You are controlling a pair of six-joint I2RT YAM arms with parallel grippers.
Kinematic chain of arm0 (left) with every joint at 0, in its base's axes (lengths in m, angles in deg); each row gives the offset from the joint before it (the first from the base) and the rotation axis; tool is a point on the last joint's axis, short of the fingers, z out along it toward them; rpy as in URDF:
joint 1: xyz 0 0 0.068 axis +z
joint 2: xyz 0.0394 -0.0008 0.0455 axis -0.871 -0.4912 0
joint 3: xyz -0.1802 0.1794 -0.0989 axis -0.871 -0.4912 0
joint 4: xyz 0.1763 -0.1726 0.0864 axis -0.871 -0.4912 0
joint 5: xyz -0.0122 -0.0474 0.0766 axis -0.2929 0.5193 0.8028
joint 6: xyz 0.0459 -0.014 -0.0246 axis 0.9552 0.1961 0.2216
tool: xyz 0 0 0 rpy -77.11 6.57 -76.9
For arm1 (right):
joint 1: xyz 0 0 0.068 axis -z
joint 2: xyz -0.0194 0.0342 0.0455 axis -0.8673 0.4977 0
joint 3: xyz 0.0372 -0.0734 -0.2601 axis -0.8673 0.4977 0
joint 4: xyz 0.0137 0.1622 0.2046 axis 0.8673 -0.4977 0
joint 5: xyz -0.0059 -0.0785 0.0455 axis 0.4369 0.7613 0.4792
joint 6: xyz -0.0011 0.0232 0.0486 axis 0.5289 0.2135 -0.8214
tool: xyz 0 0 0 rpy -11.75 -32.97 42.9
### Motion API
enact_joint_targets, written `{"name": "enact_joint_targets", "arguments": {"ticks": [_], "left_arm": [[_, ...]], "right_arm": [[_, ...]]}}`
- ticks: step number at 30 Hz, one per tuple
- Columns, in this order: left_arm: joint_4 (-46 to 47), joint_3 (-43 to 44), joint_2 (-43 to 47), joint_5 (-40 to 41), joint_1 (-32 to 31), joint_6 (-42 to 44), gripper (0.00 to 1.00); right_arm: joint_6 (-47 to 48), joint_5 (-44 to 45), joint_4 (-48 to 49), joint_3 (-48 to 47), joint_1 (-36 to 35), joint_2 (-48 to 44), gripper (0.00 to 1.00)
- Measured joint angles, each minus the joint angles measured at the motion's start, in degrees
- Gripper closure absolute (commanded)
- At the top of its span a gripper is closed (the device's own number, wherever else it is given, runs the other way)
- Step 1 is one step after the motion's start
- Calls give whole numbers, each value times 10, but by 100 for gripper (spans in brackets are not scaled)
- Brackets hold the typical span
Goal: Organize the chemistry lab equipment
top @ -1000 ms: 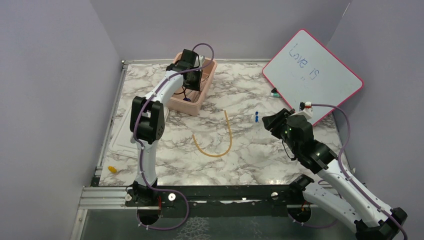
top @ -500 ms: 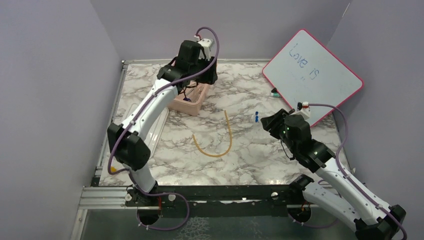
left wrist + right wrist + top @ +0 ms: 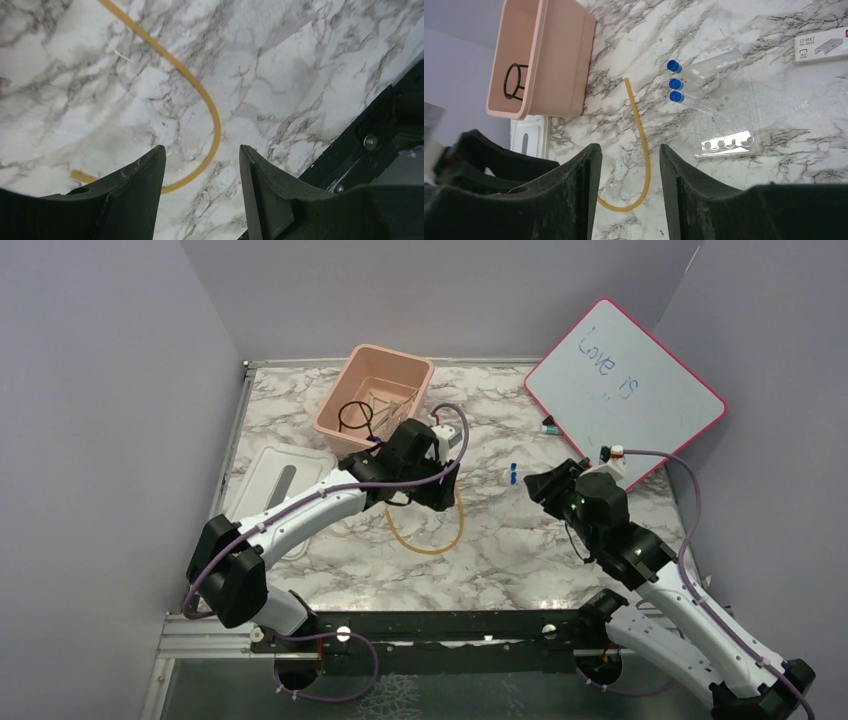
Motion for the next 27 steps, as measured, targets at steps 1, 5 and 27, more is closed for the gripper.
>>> {"name": "enact_joint_targets", "arguments": {"ticks": [1,5,27], "left_arm": [[4,-21,0,0,-6,-5,41],[11,-68,-11,-1,-26,-25,46],[35,-55,-190,89,-140,-49,65]], "right_arm": [[0,0,0,0,0,-3,49],[-2,0,-2,0,0,-9,49],[-6,40,-39,0,0,-67,49]]}}
